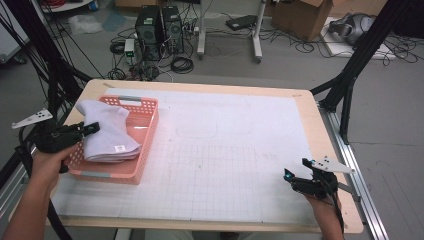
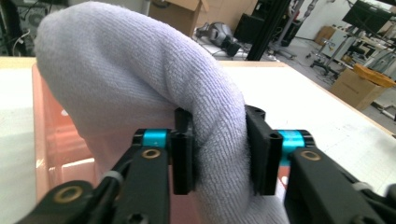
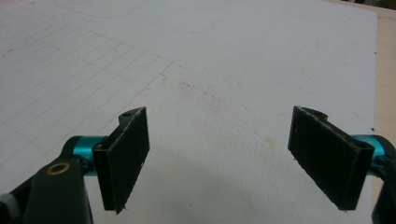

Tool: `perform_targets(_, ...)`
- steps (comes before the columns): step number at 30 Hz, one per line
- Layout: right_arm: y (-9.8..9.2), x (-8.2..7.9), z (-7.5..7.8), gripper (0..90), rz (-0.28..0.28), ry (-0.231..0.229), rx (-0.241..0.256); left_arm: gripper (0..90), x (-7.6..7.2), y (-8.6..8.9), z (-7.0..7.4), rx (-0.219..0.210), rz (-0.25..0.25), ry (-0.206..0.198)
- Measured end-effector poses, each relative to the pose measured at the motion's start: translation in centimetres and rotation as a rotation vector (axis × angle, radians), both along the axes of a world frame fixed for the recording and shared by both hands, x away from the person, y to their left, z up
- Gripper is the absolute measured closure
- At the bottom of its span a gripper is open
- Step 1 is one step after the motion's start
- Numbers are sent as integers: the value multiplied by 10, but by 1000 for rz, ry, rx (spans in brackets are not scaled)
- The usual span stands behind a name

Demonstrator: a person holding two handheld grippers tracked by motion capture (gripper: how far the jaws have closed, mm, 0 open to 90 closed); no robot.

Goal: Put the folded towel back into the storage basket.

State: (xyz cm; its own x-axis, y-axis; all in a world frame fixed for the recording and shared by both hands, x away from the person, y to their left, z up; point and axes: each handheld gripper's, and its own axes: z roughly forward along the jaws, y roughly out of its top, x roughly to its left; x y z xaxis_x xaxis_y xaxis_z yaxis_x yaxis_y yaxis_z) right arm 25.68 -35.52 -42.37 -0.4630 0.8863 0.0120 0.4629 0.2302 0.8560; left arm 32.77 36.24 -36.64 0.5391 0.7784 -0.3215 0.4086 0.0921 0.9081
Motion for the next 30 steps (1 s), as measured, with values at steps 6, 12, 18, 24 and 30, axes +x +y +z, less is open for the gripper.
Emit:
perform_targets(6,0,0,1,195,3,-3,-4,413,-8,7,17,37,144,-25)
perform_targets(12,0,0,1,195,3,-8,-4,378,-22,8,33,62,246,-99)
perform_targets(18,1,0,1,195,7,-5,-6,389,-11,-22,22,168,167,3)
perform_targets(24,-3,-1,2,195,-3,-8,-1,377,6,-43,7,248,222,107)
perform_targets(30,-4,-1,2,195,-1,-11,0,369,21,-53,-6,312,265,227)
